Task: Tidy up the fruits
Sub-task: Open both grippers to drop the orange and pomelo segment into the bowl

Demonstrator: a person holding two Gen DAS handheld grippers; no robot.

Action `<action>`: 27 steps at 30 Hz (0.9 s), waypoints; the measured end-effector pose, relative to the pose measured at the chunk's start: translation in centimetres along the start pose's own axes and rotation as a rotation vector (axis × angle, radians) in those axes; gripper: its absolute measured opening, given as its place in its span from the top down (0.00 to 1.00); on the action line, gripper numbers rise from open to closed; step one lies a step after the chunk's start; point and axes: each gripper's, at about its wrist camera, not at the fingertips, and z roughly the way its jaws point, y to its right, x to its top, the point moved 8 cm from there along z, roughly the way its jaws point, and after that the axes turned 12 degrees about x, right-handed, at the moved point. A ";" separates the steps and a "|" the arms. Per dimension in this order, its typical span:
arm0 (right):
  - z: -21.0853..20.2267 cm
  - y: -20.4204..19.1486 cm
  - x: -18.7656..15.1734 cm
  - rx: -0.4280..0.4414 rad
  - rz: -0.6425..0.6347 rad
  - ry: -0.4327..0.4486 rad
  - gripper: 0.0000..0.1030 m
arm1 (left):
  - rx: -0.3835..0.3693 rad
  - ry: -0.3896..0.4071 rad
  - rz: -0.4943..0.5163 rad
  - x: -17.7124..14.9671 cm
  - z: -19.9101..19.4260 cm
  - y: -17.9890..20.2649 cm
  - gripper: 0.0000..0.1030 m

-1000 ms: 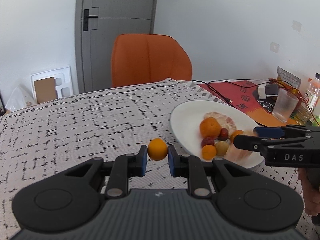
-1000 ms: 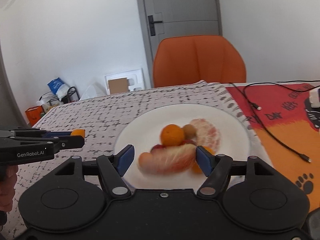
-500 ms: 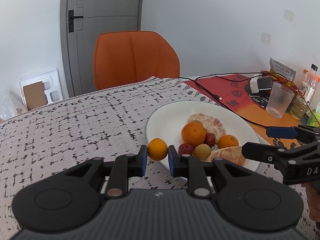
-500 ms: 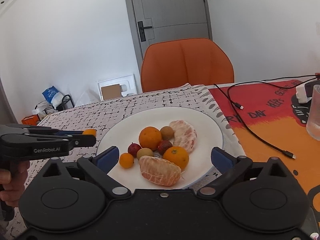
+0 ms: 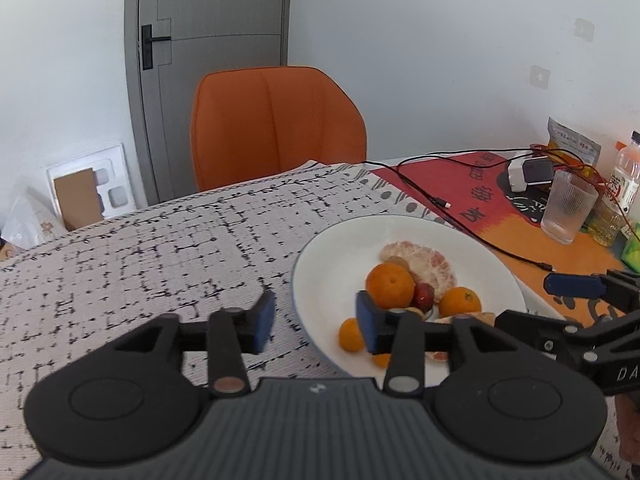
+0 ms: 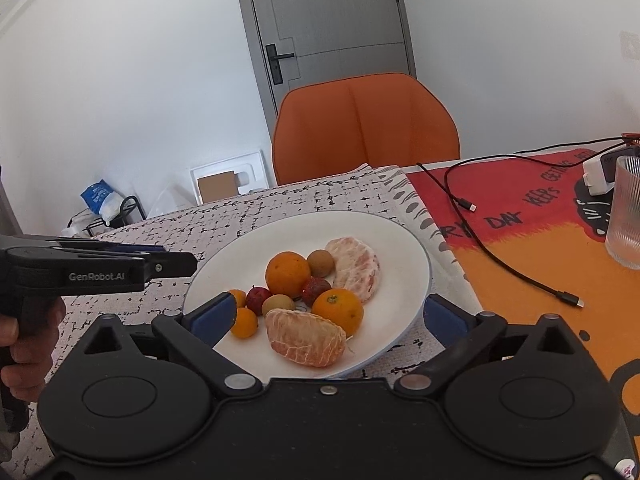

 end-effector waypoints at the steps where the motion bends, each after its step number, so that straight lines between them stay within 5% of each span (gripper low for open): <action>1: 0.0 -0.1 0.0 0.002 0.001 0.001 0.01 | 0.009 0.006 0.005 -0.1 -0.2 -0.1 0.48; 9: -0.3 -1.1 -0.2 0.017 0.000 0.002 0.00 | 0.074 0.025 0.011 -0.9 -2.2 -1.6 0.19; 27: -2.2 -5.4 -0.5 0.027 -0.044 0.004 0.00 | 0.127 0.044 -0.057 -3.0 -8.1 -5.4 0.03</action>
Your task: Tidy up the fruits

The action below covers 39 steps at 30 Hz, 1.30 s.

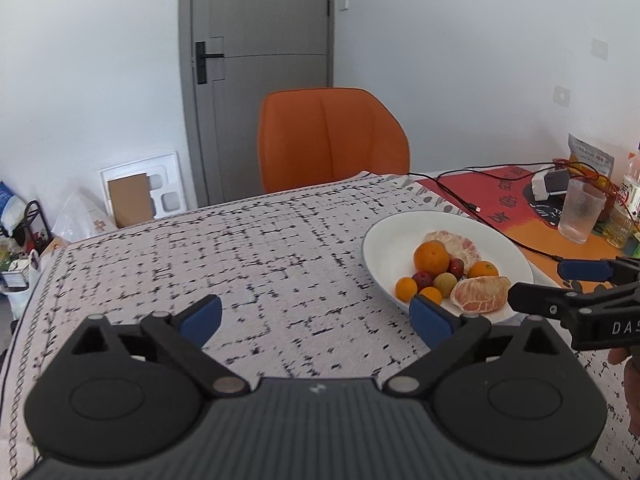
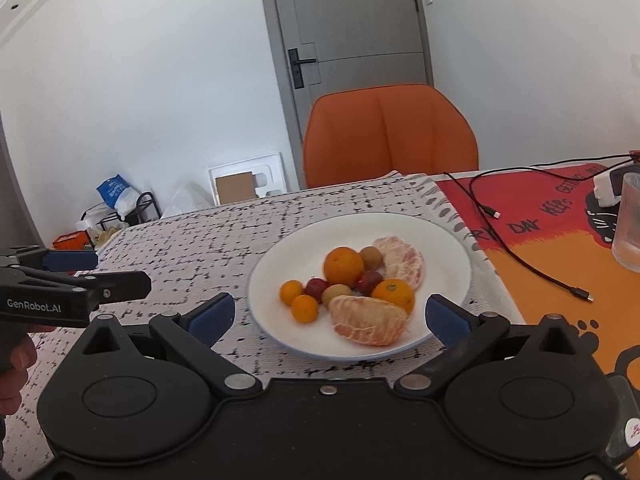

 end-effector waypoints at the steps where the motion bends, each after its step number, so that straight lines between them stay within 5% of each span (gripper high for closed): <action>1: -0.1 -0.4 -0.1 0.006 -0.004 -0.001 0.00 | 0.003 0.001 -0.006 -0.1 -0.3 -0.3 0.03; 39: -5.1 -9.5 -1.5 0.146 -0.101 0.035 0.00 | 0.183 0.038 -0.150 -5.2 -12.6 -8.5 0.00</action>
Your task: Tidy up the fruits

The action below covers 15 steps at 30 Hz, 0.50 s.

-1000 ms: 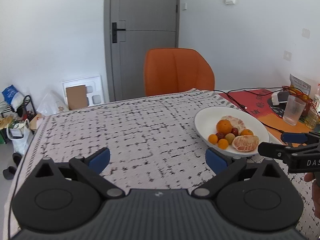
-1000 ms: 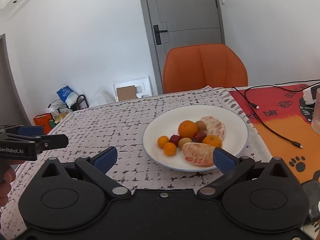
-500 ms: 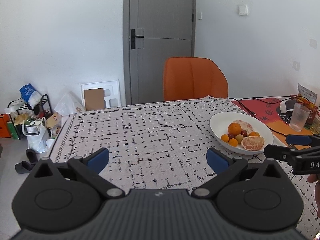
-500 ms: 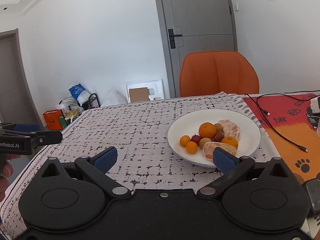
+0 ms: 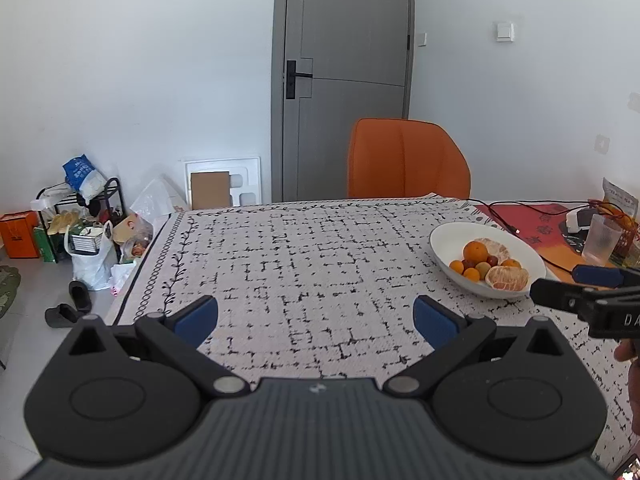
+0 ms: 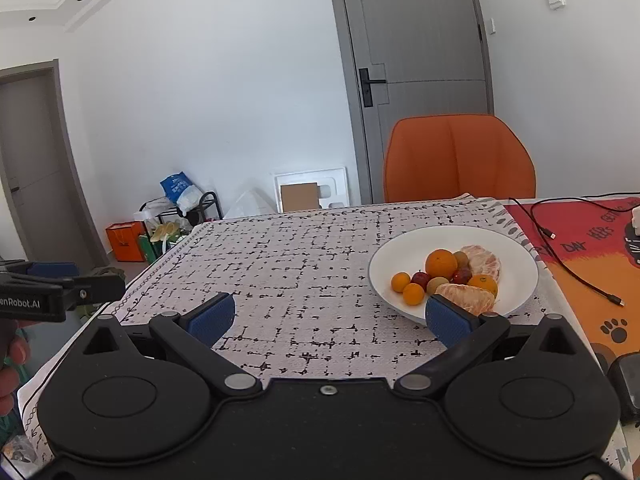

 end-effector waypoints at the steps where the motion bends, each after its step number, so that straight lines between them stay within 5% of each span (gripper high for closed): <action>1: -0.1 -0.1 0.0 0.000 -0.004 0.000 0.00 | 0.000 -0.003 0.001 -0.2 -0.2 -0.1 0.00; 15: -1.3 -1.1 -0.8 0.007 0.000 0.008 0.00 | 0.027 -0.004 -0.008 -1.1 -1.9 -1.2 0.00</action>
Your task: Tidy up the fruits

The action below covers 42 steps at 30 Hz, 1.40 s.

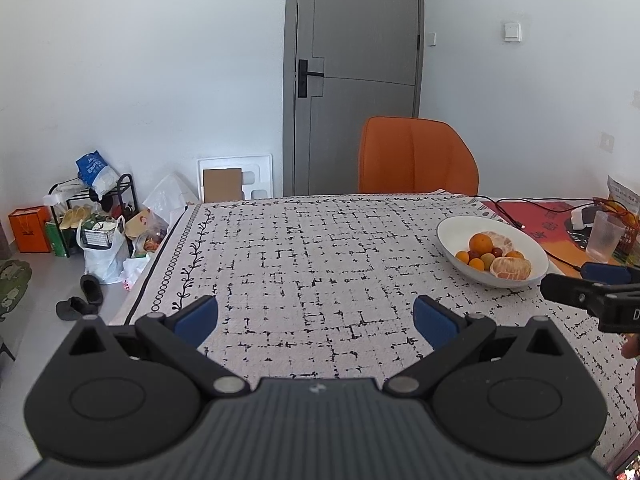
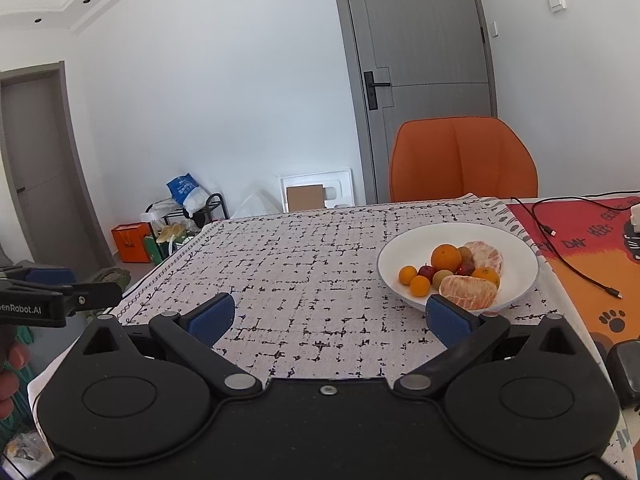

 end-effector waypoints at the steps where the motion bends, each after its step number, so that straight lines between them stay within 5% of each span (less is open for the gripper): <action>1: -0.1 0.0 -0.1 0.000 0.002 0.000 0.00 | 0.000 -0.001 0.000 -0.1 0.0 0.0 0.00; 42: 0.4 -0.3 -0.8 0.005 0.014 -0.020 0.00 | -0.012 -0.042 -0.012 -0.9 0.6 -0.3 0.00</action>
